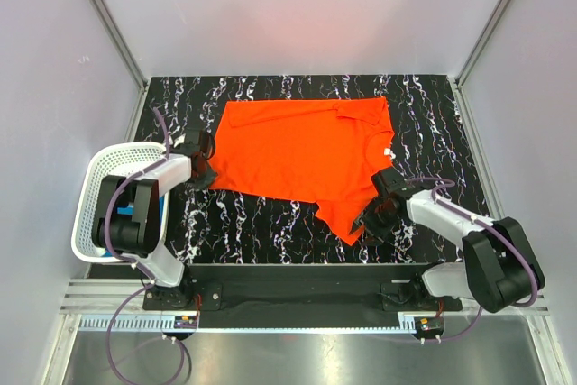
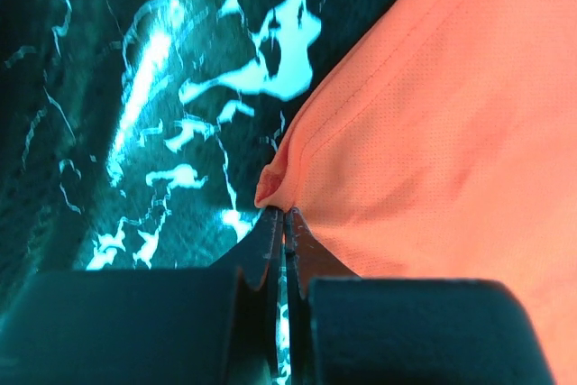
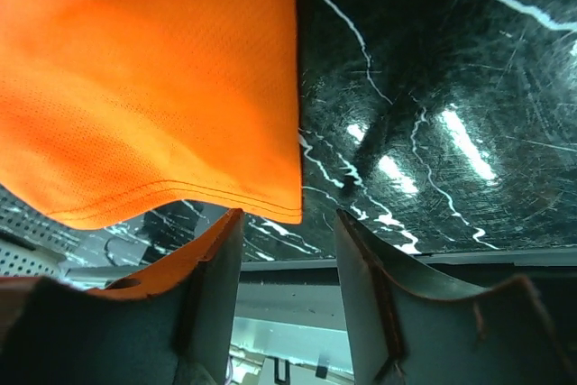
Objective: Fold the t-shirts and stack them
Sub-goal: Flatten the tshirt out
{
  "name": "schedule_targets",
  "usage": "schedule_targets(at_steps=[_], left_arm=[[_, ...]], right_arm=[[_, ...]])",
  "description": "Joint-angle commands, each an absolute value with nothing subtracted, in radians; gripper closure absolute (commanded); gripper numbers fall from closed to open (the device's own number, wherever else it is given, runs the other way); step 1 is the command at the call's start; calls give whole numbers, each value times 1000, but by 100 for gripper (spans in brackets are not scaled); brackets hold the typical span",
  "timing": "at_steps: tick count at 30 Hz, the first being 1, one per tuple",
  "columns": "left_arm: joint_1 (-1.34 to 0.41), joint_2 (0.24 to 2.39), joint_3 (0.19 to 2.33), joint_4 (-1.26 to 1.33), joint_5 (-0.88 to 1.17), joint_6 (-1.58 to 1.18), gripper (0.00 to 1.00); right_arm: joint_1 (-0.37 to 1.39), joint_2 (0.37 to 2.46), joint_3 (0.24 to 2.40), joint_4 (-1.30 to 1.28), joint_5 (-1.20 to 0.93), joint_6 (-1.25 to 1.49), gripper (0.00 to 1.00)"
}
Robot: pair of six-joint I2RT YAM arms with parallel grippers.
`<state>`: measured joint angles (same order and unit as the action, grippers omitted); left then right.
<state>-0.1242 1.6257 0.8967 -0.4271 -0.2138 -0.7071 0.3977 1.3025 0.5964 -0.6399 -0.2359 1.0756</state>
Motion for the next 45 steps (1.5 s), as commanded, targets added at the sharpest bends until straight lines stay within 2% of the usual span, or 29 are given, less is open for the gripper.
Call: schedule_targets(at_steps=[1, 15, 19, 25, 27, 28, 34, 39, 45], left_arm=[[-137, 1597, 858, -448, -176, -713, 100], [-138, 1560, 839, -445, -161, -709, 100], [-138, 1551, 845, -445, -153, -709, 100], [-140, 1540, 842, -446, -155, -695, 100], [-141, 1523, 841, -449, -153, -687, 100], [-140, 1516, 841, -451, -153, -678, 100], [-140, 1462, 877, -486, -160, -644, 100], [-143, 1402, 943, -532, -166, -627, 100], [-186, 1348, 1194, -589, -186, -583, 100]], right_arm=[[432, 1308, 620, -635, -163, 1144, 49], [451, 1400, 644, -640, -94, 1178, 52], [451, 1425, 643, -640, -81, 1198, 59], [449, 1462, 655, -629, -63, 1203, 82], [449, 1450, 666, -630, -48, 1193, 97], [451, 1430, 672, -646, -37, 1186, 100], [434, 1324, 785, -739, 64, 1097, 100], [367, 1175, 981, -805, 227, 941, 100], [244, 1180, 1319, -802, 298, 706, 100]])
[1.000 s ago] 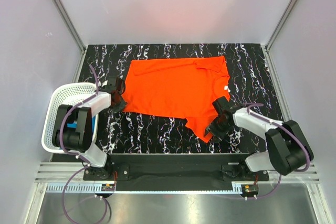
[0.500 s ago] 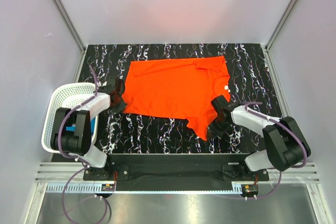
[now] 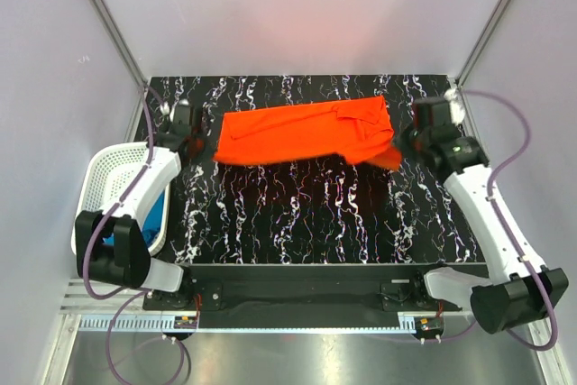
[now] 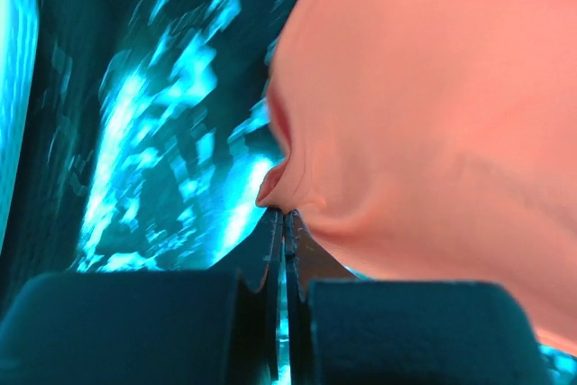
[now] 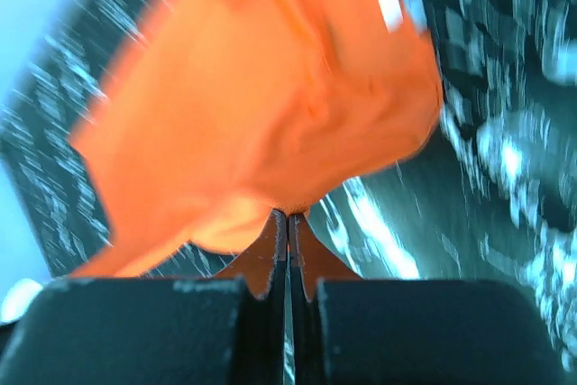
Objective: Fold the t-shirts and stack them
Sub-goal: Flatten the tshirt out
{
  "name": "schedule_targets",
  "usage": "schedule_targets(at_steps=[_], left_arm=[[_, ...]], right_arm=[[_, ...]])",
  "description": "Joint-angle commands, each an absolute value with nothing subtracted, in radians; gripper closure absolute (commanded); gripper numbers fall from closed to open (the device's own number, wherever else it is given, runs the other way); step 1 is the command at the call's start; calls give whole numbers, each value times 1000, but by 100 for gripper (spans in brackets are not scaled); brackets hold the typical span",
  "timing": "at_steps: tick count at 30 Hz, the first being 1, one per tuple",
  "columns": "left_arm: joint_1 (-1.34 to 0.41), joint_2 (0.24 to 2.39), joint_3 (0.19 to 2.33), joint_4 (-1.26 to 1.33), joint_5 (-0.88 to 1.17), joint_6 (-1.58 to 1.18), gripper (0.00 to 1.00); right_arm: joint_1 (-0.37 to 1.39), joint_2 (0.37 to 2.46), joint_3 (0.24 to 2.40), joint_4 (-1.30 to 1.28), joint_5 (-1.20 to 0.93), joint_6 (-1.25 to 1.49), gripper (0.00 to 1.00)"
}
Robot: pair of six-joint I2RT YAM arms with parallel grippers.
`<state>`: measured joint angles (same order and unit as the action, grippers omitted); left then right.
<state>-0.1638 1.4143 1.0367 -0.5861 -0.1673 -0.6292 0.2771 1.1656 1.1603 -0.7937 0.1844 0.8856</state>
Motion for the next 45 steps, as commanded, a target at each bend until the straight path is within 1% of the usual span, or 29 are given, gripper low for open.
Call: schedule_targets(at_steps=[1, 2, 4, 5, 9, 11, 15, 21, 25, 29, 33, 36, 39, 41, 43, 45], left_arm=[[-193, 1342, 1231, -598, -180, -569, 100], [-207, 1330, 1265, -607, -176, -560, 100], [-236, 1310, 1376, -617, -184, -536, 100], [-247, 1289, 1411, -618, -190, -523, 100], [-284, 1243, 1621, -615, -161, -450, 100], [-301, 1209, 1676, -608, -143, -411, 100], [-301, 1114, 1782, -589, -98, -382, 100], [-301, 988, 1839, -566, -40, -402, 100], [-302, 959, 1868, -558, 31, -443, 100], [-302, 956, 1882, -555, 26, -456, 100], [-302, 995, 1847, -555, 3, -427, 100], [-302, 1034, 1748, -543, -38, -405, 100], [-301, 1092, 1634, -515, -83, -365, 100], [-301, 1132, 1553, -493, -133, -336, 100], [-298, 1191, 1443, -421, -167, -296, 100], [-276, 1251, 1382, -352, -163, -281, 100]], right_arm=[[236, 1195, 1371, -804, 304, 677, 100], [232, 1203, 1475, -804, 320, 649, 100], [221, 1212, 1581, -813, 339, 582, 100], [215, 1210, 1683, -816, 369, 565, 100], [213, 1204, 1906, -815, 422, 470, 100], [213, 1181, 1998, -804, 437, 442, 100], [213, 1066, 2000, -691, 382, 387, 100], [213, 927, 2029, -704, 295, 397, 100], [213, 891, 2058, -721, 242, 445, 100], [213, 913, 2105, -732, 230, 471, 100], [213, 960, 2059, -724, 278, 445, 100], [213, 974, 1924, -638, 322, 414, 100], [213, 1012, 1727, -548, 370, 385, 100], [213, 1038, 1651, -493, 396, 379, 100], [213, 1081, 1556, -463, 412, 376, 100], [212, 1130, 1459, -401, 422, 374, 100]])
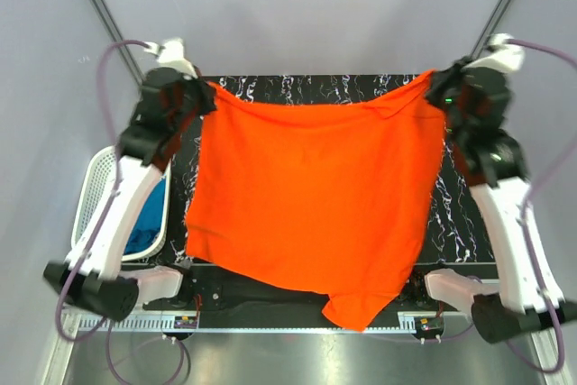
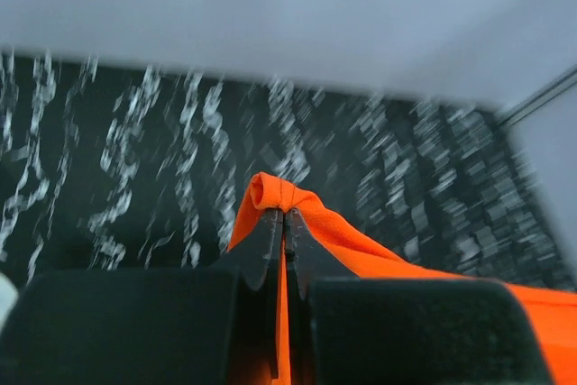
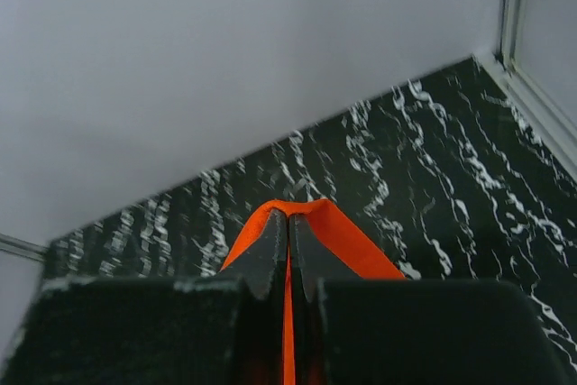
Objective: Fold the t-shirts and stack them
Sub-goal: Flatten the tshirt out, then fold the tshirt
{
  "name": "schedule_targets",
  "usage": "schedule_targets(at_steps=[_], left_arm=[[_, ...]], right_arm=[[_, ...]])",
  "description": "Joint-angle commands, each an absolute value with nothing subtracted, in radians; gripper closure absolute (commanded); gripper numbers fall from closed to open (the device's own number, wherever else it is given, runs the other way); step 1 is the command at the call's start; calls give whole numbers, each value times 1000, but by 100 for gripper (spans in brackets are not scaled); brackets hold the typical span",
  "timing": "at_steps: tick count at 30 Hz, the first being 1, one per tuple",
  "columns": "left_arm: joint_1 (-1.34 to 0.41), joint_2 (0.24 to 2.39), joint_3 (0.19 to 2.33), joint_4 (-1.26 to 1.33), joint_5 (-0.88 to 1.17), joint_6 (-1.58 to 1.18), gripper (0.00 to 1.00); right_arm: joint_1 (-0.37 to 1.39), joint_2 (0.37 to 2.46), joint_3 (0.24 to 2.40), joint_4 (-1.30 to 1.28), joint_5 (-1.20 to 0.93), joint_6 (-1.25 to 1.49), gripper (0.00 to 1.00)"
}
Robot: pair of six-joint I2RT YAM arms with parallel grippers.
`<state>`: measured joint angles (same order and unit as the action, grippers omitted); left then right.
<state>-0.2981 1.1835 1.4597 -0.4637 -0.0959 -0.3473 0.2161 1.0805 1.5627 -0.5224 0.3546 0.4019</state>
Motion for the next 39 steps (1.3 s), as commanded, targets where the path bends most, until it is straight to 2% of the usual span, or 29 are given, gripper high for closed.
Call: schedule_targets(at_steps=[1, 6, 11, 15, 22, 29, 39], left_arm=[[-265, 1323, 1362, -339, -143, -284, 100], [-204, 1638, 1363, -219, -94, -290, 100], [-178, 2035, 1630, -209, -45, -264, 100], [-154, 2192, 1822, -264, -35, -271, 100], [-126, 2258, 1896, -267, -6, -288, 100], [-107, 2218, 1807, -278, 21, -333, 100], [-86, 2126, 1675, -420, 124, -541, 100]], right_arm=[[212, 1152, 1431, -378, 420, 367, 100], [184, 1395, 1376, -262, 393, 328, 100], [155, 1655, 1488, -210, 342, 293, 100], [143, 1860, 1619, -204, 316, 267, 100], [137, 1954, 1721, -261, 256, 255, 100], [135, 1867, 1660, -376, 218, 331, 100], [135, 1723, 1548, -546, 92, 480, 100]])
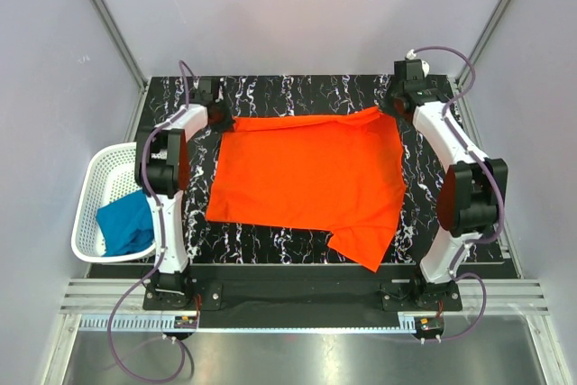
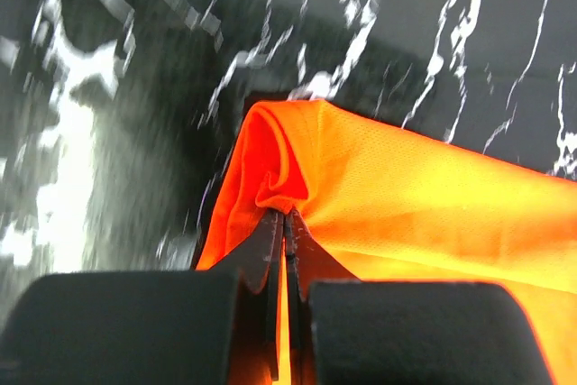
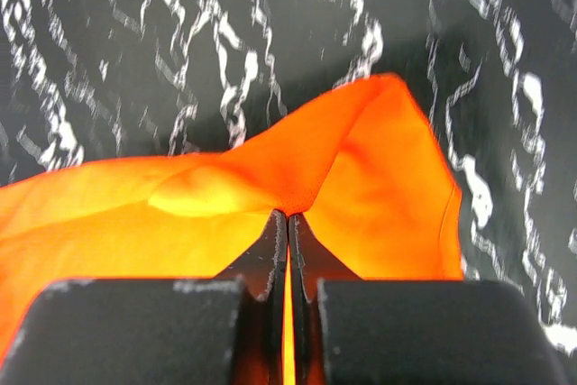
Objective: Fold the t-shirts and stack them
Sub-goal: Fold the tshirt
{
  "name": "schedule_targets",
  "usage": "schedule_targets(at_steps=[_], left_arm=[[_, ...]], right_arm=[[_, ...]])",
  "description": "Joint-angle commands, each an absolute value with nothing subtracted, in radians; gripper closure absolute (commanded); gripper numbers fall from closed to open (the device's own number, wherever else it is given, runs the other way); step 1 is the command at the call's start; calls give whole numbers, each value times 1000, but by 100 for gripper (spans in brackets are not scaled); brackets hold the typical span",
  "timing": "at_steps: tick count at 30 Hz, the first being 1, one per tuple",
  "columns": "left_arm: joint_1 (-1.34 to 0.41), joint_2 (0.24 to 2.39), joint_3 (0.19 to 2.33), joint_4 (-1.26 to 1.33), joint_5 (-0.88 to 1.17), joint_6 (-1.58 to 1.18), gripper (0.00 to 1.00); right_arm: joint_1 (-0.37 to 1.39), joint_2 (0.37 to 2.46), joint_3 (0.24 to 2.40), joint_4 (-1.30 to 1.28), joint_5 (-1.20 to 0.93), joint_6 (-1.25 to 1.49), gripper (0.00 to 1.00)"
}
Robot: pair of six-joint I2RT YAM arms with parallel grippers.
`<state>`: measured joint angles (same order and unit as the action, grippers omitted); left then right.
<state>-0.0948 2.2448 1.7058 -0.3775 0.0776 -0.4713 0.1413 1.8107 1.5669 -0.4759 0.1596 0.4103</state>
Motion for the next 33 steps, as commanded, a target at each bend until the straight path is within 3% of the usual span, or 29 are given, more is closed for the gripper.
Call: schedule_targets(at_steps=[1, 9, 33], left_arm=[[-84, 2115, 1646, -422, 118, -545, 100], [-54, 2045, 1602, -486, 127, -546, 100], [-46, 1959, 1483, -591, 127, -497, 100]], right_arm=[[135, 1720, 1542, -580, 75, 497, 100], [132, 1686, 1440, -647, -32, 535, 100], [60, 1598, 1290, -692, -54, 482, 100]])
